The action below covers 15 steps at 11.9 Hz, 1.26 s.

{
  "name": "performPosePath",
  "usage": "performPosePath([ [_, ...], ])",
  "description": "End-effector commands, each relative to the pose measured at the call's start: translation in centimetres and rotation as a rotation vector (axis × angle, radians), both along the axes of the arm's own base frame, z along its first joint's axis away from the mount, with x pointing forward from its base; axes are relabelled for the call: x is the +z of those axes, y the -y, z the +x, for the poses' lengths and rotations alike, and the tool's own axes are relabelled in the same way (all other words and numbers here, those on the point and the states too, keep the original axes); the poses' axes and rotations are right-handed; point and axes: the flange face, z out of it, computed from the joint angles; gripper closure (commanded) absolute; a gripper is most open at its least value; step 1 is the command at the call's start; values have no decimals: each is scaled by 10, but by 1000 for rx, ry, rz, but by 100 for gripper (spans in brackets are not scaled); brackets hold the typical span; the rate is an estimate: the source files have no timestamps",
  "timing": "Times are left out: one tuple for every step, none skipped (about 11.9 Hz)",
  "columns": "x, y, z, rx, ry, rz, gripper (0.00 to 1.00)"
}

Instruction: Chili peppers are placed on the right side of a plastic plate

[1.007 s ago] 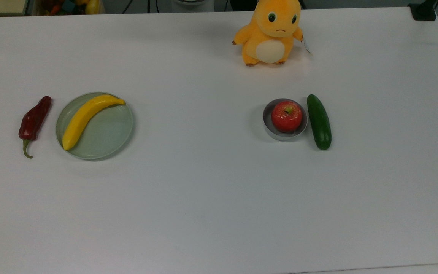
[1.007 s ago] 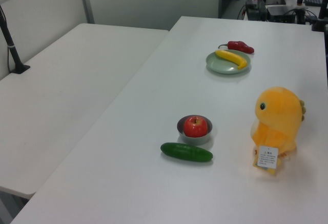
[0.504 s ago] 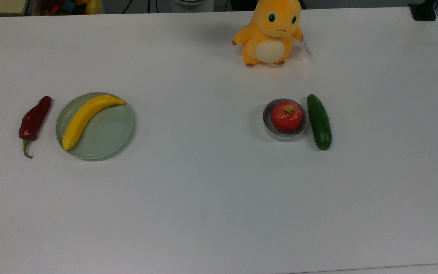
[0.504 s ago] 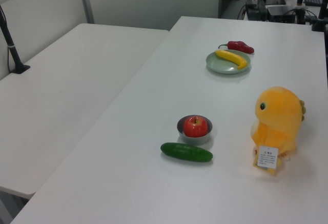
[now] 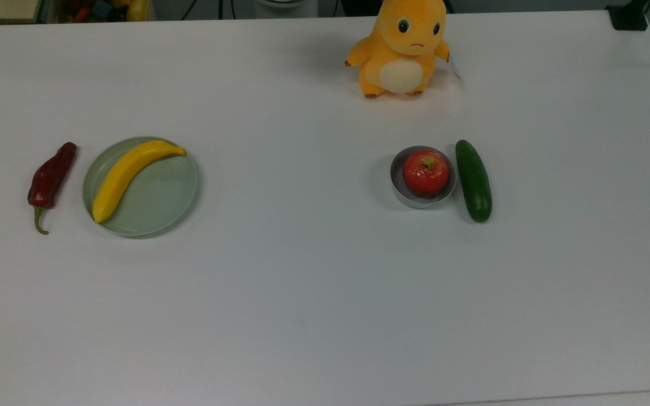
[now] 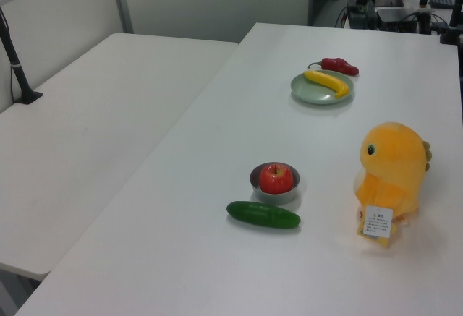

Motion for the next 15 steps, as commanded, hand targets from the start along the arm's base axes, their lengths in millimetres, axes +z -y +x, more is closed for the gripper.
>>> performPosePath([
  [-24,-3,18,120,23,-18,0],
  [-25,-3,22,121,46,-18,0],
  [-30,2,28,118,71,-18,0],
  [-35,2,32,163,88,-21,0],
  [-37,3,34,213,92,-25,0],
  [-40,7,36,240,89,-27,0],
  [-43,11,38,260,85,-29,0],
  [-43,14,38,257,86,-29,0],
  [-40,15,37,255,91,-29,0],
  [-40,14,37,257,88,-29,0],
  [-41,11,37,260,86,-29,0],
  [-41,13,37,258,86,-29,0],
  [-43,11,38,261,83,-29,0],
  [-43,11,37,263,83,-29,0],
  [-43,11,37,263,82,-28,0],
])
